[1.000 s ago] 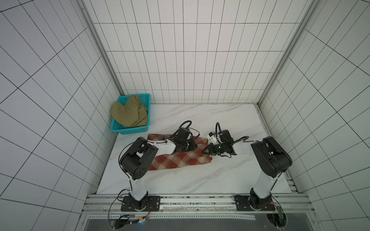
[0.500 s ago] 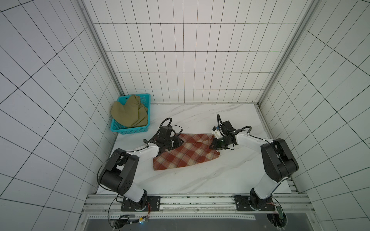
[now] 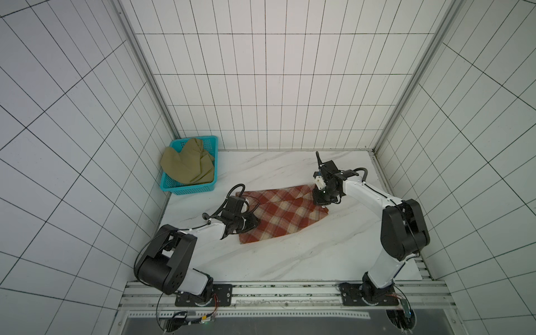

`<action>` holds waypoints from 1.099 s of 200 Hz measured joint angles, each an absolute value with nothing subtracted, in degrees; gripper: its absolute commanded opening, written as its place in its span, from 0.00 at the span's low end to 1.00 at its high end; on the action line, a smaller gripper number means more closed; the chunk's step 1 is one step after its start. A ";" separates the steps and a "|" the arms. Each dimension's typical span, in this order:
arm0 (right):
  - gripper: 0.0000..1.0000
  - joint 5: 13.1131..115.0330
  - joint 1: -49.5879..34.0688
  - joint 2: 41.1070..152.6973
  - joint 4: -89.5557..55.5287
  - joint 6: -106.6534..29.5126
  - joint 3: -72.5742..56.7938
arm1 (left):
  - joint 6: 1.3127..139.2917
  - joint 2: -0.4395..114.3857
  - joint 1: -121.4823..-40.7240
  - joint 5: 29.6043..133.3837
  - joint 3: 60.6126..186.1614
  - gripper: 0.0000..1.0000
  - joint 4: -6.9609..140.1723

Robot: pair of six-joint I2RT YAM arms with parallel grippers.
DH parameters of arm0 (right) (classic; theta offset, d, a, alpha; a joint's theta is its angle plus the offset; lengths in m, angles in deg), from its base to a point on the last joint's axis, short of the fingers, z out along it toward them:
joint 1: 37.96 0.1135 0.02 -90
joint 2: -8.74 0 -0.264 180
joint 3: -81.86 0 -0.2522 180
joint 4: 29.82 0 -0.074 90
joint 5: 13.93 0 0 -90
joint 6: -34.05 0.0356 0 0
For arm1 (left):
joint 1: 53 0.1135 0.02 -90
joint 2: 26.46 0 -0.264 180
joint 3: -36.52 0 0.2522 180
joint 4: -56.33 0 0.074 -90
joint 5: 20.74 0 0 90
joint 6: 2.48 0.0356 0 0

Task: Fold and stack skirts
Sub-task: Fold the skirt at the center of the table.

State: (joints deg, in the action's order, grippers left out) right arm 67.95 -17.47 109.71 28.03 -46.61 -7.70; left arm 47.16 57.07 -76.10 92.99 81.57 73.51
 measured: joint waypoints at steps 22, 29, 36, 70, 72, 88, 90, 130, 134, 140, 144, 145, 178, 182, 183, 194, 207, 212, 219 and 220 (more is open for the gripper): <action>0.00 71.69 -17.60 112.77 31.71 -47.29 -2.03 | 45.61 57.53 -78.54 93.21 80.46 0.22 70.78; 0.00 72.63 -17.60 113.84 32.73 -47.49 -0.26 | 44.82 58.16 -79.59 93.25 80.28 0.22 69.46; 0.00 73.53 -17.62 114.78 33.52 -47.64 1.27 | 44.26 58.88 -80.47 93.32 80.19 0.22 68.18; 0.00 75.82 -17.62 117.31 37.26 -48.32 6.99 | 40.87 63.08 -85.14 93.36 80.19 0.21 59.98; 0.00 75.89 -17.58 117.36 37.45 -48.32 7.21 | 40.76 63.23 -85.28 93.36 80.19 0.21 59.65; 0.00 76.10 -17.01 117.62 38.79 -48.56 9.35 | 39.21 65.20 -86.43 93.49 80.19 0.21 55.78; 0.00 76.13 -16.95 117.62 38.92 -48.56 9.59 | 39.12 65.38 -86.50 93.52 80.19 0.21 55.45; 0.00 75.41 -12.64 117.95 40.91 -48.53 13.40 | 36.19 69.11 -87.96 93.54 80.22 0.20 47.89; 0.00 75.14 -11.96 118.06 40.97 -48.53 13.72 | 35.97 69.38 -88.14 93.52 80.22 0.20 47.32; 0.00 74.84 -11.13 118.23 40.95 -48.53 14.01 | 35.69 69.77 -88.36 93.49 80.22 0.20 46.49; 0.00 74.55 -10.43 118.43 41.02 -48.49 14.29 | 35.47 70.03 -88.51 93.49 80.22 0.20 45.97; 0.00 74.51 -10.32 118.45 41.02 -48.49 14.31 | 35.40 70.12 -88.55 93.49 80.22 0.20 45.77; 0.00 71.67 -6.54 120.77 40.89 -48.03 14.73 | 33.87 71.65 -89.19 93.45 80.02 0.20 42.36; 0.00 71.30 -6.24 121.12 40.86 -47.97 14.73 | 33.70 71.80 -89.23 93.45 79.93 0.20 41.88; 0.00 71.17 -6.08 121.25 40.86 -47.88 14.71 | 33.70 71.82 -89.23 93.45 79.91 0.20 41.79; 0.00 70.36 -5.27 122.10 40.67 -47.62 14.71 | 33.37 72.13 -89.34 93.38 79.78 0.20 40.94; 0.00 69.35 -4.53 122.95 40.23 -47.20 14.71 | 33.02 72.37 -89.45 93.36 79.71 0.20 40.26; 0.00 68.87 -4.25 123.21 40.01 -47.09 14.71 | 32.87 72.44 -89.45 93.34 79.71 0.20 40.13; 0.00 68.39 -4.03 123.45 39.64 -46.92 14.71 | 32.76 72.50 -89.47 93.36 79.71 0.20 40.00; 0.00 68.32 -3.99 123.48 39.60 -46.90 14.71 | 32.72 72.52 -89.47 93.34 79.71 0.20 39.96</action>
